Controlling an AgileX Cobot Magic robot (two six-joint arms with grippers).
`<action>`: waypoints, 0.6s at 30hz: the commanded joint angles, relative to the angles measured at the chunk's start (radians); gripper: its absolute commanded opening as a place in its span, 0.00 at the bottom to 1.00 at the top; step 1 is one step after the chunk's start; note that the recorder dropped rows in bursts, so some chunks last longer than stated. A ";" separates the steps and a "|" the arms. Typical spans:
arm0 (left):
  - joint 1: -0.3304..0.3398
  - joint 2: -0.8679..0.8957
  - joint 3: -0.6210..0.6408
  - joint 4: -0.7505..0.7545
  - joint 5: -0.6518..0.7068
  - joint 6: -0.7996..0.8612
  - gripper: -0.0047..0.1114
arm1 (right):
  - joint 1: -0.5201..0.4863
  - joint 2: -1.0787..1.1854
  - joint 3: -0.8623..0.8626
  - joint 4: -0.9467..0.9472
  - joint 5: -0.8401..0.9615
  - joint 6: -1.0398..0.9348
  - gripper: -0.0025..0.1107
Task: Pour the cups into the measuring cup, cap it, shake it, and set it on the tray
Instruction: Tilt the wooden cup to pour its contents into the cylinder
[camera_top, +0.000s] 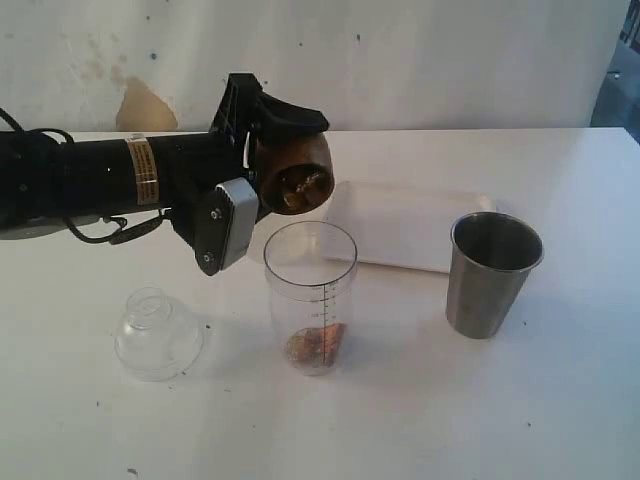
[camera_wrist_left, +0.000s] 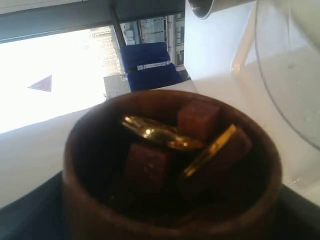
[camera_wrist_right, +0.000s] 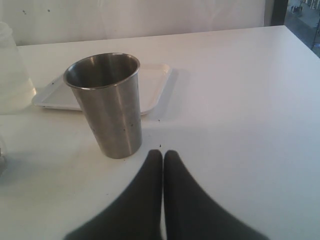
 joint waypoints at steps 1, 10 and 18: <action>-0.003 -0.009 -0.006 -0.016 -0.031 0.079 0.04 | 0.000 -0.006 0.002 -0.007 0.001 -0.007 0.02; -0.004 -0.009 -0.006 0.037 -0.035 0.113 0.04 | 0.000 -0.006 0.002 -0.007 0.001 -0.007 0.02; -0.004 -0.009 -0.006 0.037 -0.035 0.113 0.04 | 0.000 -0.006 0.002 -0.007 0.001 -0.007 0.02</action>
